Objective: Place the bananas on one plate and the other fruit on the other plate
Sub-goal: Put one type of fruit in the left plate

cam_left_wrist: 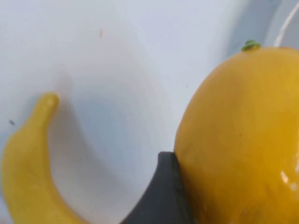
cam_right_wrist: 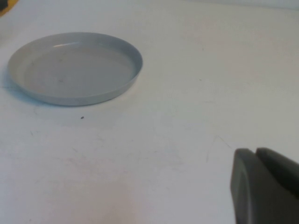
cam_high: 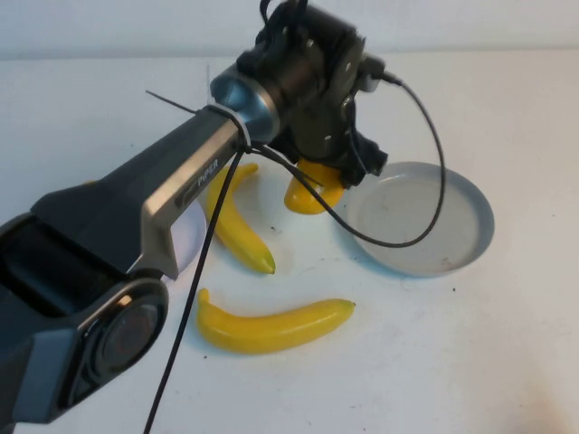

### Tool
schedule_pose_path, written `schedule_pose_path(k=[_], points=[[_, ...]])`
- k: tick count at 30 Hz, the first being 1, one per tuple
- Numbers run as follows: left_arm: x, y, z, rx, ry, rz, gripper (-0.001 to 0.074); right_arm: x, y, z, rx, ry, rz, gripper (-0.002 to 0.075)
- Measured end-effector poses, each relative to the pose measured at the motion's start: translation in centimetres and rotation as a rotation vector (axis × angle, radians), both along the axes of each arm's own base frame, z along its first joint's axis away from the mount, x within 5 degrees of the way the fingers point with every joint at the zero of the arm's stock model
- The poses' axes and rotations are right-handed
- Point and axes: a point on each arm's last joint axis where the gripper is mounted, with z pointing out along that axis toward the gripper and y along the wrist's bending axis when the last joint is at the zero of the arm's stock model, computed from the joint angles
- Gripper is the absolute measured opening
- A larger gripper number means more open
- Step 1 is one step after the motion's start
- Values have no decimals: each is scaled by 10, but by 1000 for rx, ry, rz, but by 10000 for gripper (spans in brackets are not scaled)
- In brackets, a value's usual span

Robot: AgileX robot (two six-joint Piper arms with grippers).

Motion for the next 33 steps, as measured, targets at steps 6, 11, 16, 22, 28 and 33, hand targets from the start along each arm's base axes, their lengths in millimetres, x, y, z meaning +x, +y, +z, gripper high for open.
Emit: schedule_pose_path(k=[6,11,16,22,28,33], points=[[-25,-3,46,-3,-90,-51,557,0,0,0,0,0,0,-16],[-48,23,67,51,-92,-49,557,0,0,0,0,0,0,-16],[-64,67,54,169,-23,-6,557,0,0,0,0,0,0,-16],[-60,124,38,238,48,124,557,0,0,0,0,0,0,-16],[-48,147,26,255,84,189,557,0,0,0,0,0,0,-16],[-38,153,10,273,117,210,557,0,0,0,0,0,0,-16]])
